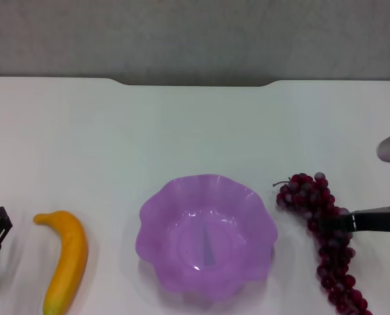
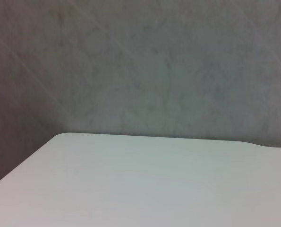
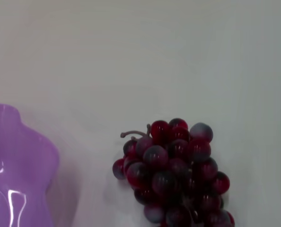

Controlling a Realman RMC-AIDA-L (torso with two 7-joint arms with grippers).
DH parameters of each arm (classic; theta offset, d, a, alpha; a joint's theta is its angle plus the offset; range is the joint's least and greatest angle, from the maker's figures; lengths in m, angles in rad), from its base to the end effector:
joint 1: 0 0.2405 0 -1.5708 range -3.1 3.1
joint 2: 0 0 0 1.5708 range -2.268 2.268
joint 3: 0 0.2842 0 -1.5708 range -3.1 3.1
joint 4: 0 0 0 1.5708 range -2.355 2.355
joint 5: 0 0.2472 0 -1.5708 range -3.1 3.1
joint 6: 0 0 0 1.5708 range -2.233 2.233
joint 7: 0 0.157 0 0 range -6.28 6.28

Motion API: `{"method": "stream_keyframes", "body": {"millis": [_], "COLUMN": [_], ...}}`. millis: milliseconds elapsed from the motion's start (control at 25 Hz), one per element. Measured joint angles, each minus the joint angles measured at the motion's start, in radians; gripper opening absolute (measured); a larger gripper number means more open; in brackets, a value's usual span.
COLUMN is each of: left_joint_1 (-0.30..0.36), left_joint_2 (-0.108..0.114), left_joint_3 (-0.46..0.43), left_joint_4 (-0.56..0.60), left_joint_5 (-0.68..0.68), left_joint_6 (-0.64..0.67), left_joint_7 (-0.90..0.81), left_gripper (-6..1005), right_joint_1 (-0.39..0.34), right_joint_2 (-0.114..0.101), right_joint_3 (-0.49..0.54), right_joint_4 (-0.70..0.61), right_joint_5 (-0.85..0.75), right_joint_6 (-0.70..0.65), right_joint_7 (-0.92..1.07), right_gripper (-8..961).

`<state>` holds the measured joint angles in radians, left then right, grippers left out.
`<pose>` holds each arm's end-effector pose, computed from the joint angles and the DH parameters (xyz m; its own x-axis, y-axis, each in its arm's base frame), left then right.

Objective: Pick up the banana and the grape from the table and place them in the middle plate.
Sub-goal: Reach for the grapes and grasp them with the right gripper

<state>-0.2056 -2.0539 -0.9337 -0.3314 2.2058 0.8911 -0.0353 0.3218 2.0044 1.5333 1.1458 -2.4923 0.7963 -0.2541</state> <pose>-0.4548 0.3032 -0.0579 0.6372 0.2467 0.7301 0.7257 0.1269 -0.6762 0.3198 0.4077 -0.0463 0.5187 -0.7994 -0.3031 -0.7585 -0.2666 -0.5946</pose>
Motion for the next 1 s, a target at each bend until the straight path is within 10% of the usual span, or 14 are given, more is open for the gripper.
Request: {"method": "stream_keyframes", "body": {"millis": [1000], "left_joint_1": [-0.004], "left_joint_2": [-0.002], "left_joint_3": [0.006], "left_joint_4": [-0.001], "left_joint_5": [0.0], "left_joint_6": [0.0], "left_joint_7": [0.0], "left_gripper": [891], "right_joint_1": [0.035], "right_joint_2": [0.001], "right_joint_3": [-0.118], "right_joint_4": [-0.142], "right_joint_5": [-0.001], "right_joint_6": [-0.157], "right_joint_7": [-0.007], "right_gripper": [755]}}
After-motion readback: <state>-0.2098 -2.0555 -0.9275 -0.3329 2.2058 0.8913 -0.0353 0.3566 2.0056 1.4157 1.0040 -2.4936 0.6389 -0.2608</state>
